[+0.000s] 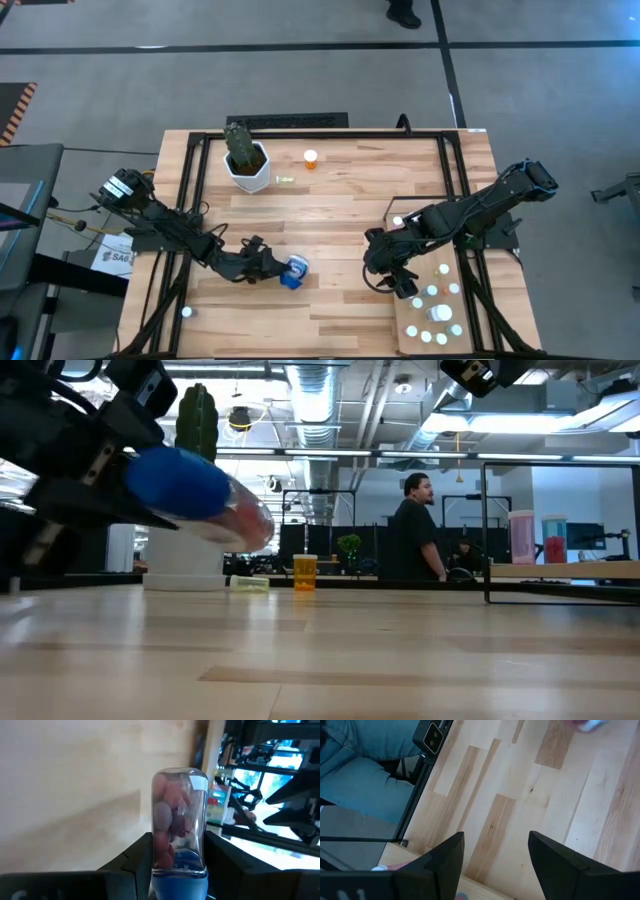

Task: Pick and place medicine bottles onto shelf by color
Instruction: Put the transparent pill bottle on the shelf

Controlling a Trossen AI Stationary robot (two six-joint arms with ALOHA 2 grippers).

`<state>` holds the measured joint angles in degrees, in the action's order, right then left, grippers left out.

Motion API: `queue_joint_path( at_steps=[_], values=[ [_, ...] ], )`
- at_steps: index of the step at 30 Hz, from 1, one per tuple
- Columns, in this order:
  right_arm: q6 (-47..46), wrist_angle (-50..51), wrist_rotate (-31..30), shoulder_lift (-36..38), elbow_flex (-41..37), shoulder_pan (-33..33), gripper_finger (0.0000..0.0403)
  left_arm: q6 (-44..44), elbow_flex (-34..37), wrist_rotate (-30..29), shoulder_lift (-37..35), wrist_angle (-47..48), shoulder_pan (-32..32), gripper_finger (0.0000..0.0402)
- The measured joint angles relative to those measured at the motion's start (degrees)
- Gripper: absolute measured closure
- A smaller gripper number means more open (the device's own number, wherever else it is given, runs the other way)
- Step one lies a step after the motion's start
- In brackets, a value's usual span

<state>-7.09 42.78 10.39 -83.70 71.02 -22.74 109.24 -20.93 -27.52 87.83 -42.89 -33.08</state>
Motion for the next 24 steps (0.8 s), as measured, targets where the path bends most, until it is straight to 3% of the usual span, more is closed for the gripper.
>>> queue_joint_path(
  at_steps=[6, 13, 17, 24],
  values=[
    [0.0, 0.0, 0.0, 0.0, 0.0, 0.0, 0.0159, 14.7, -0.7, 16.4, 0.0, -0.2, 0.0, 0.0269],
    [0.0, 0.0, 0.0, 0.0, 0.0, 0.0, 0.0159, 25.0, -3.2, 37.4, -0.1, 0.5, 1.2, 0.0269],
    [0.0, 0.0, 0.0, 0.0, 0.0, 0.0, 0.0159, 24.4, -3.9, 39.2, -0.1, 1.5, 2.1, 0.0269],
    [0.0, 0.0, 0.0, 0.0, 0.0, 0.0, 0.0159, 14.2, -4.1, 36.9, -0.1, 2.3, 5.4, 0.0269]
  ],
)
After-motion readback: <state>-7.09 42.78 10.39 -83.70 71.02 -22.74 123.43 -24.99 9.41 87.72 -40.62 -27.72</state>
